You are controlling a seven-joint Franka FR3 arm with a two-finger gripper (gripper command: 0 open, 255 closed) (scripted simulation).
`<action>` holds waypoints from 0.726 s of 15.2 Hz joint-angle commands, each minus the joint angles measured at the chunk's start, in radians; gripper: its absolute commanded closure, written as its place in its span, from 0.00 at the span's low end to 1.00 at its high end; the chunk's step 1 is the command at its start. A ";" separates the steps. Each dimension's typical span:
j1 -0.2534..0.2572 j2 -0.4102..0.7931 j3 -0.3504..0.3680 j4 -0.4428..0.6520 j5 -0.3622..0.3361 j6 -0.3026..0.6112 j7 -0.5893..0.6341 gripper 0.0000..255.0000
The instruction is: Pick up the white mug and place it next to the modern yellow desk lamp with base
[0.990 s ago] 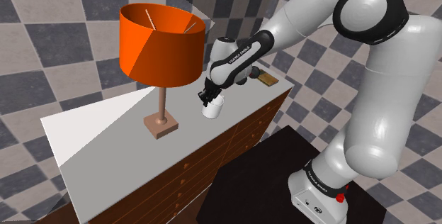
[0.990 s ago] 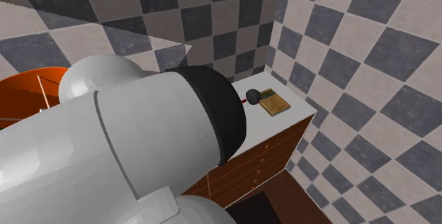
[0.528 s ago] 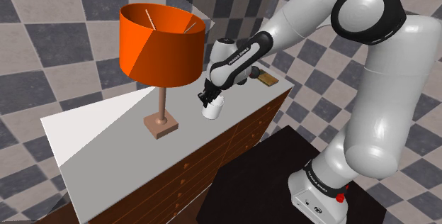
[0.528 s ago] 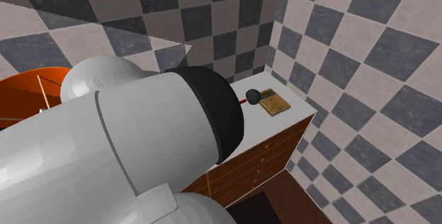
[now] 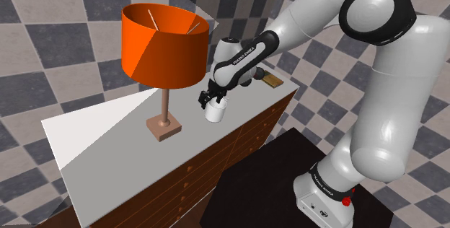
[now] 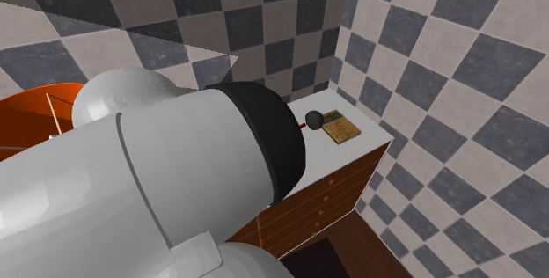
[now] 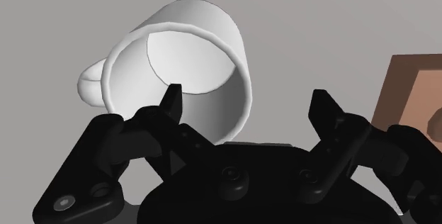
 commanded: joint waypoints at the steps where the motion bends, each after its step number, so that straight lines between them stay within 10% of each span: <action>1: 0.000 -0.052 -0.001 -0.010 -0.001 -0.042 -0.001 0.00; 11: 0.000 -0.105 -0.001 -0.014 -0.002 -0.092 0.000 0.00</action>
